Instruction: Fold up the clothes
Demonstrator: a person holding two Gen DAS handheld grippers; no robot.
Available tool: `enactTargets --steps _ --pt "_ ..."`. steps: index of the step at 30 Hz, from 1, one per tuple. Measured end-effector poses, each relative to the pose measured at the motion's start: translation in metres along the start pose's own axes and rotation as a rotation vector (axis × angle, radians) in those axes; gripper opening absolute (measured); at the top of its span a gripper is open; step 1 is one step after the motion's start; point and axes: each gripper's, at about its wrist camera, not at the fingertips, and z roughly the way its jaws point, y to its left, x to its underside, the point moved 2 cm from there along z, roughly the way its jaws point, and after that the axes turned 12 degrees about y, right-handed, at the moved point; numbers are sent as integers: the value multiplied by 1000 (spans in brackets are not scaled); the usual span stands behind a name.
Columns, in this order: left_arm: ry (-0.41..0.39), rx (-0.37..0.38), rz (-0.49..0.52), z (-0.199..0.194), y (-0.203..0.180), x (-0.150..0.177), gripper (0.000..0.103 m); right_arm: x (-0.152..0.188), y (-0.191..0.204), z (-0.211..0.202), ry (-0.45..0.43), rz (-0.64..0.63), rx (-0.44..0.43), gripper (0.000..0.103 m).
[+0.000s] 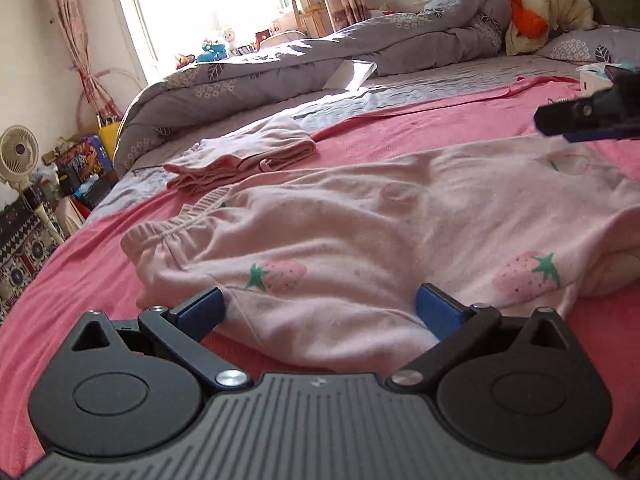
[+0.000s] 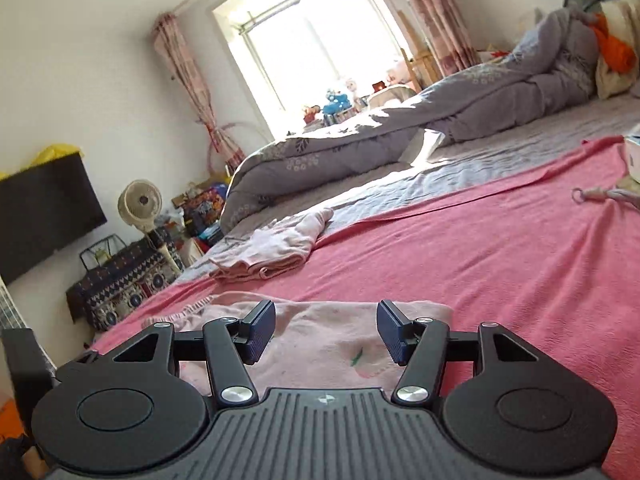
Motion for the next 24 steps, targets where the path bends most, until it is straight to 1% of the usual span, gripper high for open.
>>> enactTargets --steps 1,2,4,6,7,9,12,14,16,18,20,22,23,24 --pt "2 16 -20 -3 6 6 103 4 7 13 26 -42 49 56" --pt "3 31 -40 -5 12 12 103 9 15 28 55 -88 117 56" --pt "12 45 -62 -11 18 23 103 28 24 44 67 -189 228 57" --pt "8 55 -104 -17 20 34 103 43 34 45 54 -258 303 59" --pt "5 61 -130 -19 21 39 103 45 38 46 51 -268 315 59" --pt "-8 52 -162 -25 19 45 103 46 38 51 41 -254 302 60" --pt "-16 27 -135 -37 17 41 103 43 24 47 25 -201 235 60" --pt "-51 8 -117 -48 19 30 103 42 20 47 12 -186 202 62" --pt "-114 1 -62 -56 19 16 103 40 17 46 3 -179 168 67" --pt "-143 -8 -9 -55 17 1 103 38 15 44 1 -170 136 72" --pt "-140 -19 19 -48 13 -11 103 38 12 41 -4 -154 110 72" --pt "-130 -23 38 -40 7 -19 103 40 6 33 -8 -112 70 73" --pt "-125 -12 54 -33 3 -21 103 42 1 27 -12 -90 47 74" --pt "-104 -6 76 -25 -3 -18 103 46 -4 21 -18 -71 25 74"
